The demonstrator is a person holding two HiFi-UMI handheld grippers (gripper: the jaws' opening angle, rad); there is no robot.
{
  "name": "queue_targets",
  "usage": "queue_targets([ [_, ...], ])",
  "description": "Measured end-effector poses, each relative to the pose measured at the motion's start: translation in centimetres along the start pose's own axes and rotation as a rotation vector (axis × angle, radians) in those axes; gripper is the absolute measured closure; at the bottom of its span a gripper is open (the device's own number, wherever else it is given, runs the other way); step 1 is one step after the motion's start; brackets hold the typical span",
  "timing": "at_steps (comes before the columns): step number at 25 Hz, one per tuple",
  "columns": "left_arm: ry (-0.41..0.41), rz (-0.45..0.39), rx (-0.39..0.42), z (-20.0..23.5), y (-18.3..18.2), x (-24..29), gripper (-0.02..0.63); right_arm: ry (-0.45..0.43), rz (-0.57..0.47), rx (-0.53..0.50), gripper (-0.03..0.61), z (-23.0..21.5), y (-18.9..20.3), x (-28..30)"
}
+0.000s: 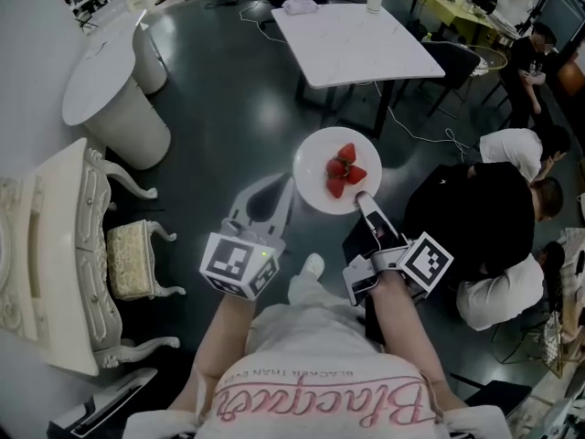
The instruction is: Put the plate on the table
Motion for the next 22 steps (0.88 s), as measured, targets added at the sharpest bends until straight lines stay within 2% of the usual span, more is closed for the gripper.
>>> queue_targets([
  [11,0.019,0.016,-0.009,6.2,0.0,10.1,0.611,0.0,-0.019,0.013,0.566,-1.6,-6.4,9.4],
  [22,0.008,0.028,-0.024,10.5,0.5,14.8,0.611,0.006,-0.022,0.029,0.566,-2.3,-9.3,15.7],
])
Point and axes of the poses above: the fingertips, and each gripper's own axes: x forward along the fingers, z to its left, y out of its underside, the point moved 10 cm from there along -x, backward along the fingers, and after that the axes turned 2 degrees about y, right-handed, at the moved point
